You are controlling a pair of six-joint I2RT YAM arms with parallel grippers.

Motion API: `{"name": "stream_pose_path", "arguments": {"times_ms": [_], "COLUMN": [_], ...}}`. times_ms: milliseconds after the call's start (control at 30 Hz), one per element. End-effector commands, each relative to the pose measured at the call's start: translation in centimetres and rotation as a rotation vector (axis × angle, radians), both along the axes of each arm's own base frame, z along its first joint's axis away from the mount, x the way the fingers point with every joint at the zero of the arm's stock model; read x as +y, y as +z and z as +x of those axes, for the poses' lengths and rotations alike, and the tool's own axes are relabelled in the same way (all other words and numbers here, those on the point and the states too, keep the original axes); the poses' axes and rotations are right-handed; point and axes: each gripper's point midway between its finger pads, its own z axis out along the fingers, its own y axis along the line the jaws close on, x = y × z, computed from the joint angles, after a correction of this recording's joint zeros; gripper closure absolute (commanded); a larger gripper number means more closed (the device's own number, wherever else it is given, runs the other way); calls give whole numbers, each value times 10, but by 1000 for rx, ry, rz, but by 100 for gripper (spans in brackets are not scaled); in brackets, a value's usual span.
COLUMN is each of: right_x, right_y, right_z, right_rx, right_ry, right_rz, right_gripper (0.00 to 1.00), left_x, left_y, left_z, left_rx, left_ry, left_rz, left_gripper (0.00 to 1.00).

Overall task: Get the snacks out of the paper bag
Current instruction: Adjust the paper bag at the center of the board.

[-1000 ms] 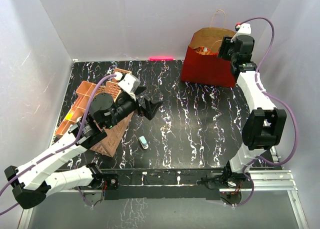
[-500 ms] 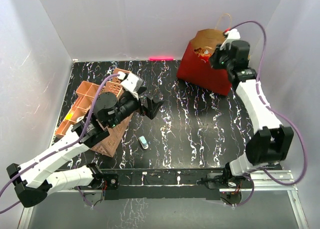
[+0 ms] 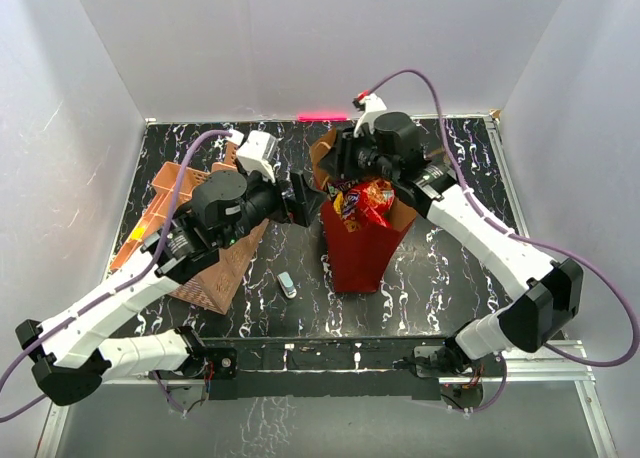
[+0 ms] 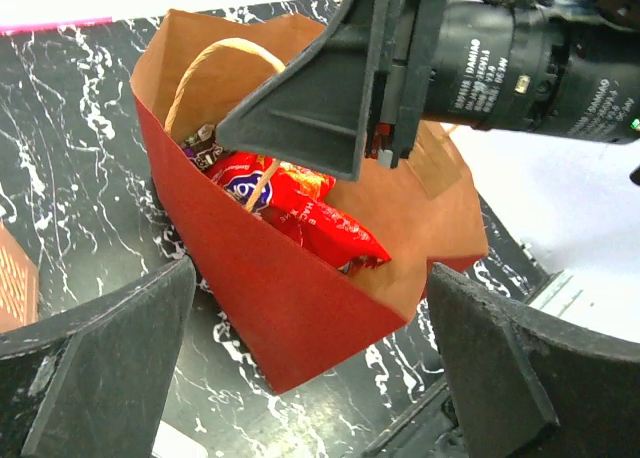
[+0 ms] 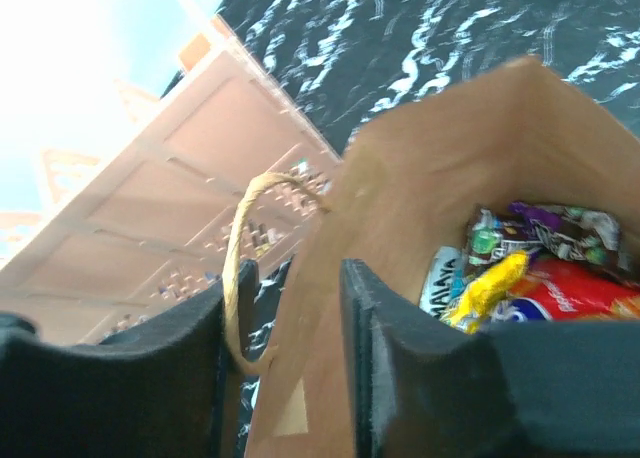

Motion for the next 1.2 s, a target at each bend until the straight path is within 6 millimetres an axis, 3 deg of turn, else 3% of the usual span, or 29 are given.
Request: {"name": "stream_pose_path", "arguments": {"times_ms": [0,100,200,300,500,633,767,900,1000,1167], "right_x": [16,-5,-28,-65,-171,-207,-219,-204,-192,-186], "right_y": [67,77,90,97,78,61,56,65,61,55], "right_z": [-23,-45,-76,-97,-104,-101,-87,-66,-48,-27], "right_rx": [-87,-114,-149,-180,-171,-130,-125,-164,-167,-102], "right_ry": [74,57,54,-44,-538,-726,-806,-776,-723,-575], "right_rz": [135,124,123,108,20,-112,-241,-243,-226,-77], "right_gripper": [46,21,12,3,2,2,1,1,3,18], "left_x": [14,19,17,10,-16,-25,-25,-27,-29,-32], "left_y": [11,8,5,3,-11,-19,-32,-34,-30,-23], "left_z": [-11,-10,-9,-6,12,28,52,66,70,74], "left_rx": [96,138,173,209,311,369,450,485,480,444], "left_ry": [66,106,123,132,167,201,223,188,182,157], "left_rz": [-92,-89,-106,-118,-83,-59,-56,-117,-130,-119], "left_gripper": [2,2,2,2,2,2,7,17,23,28]}}
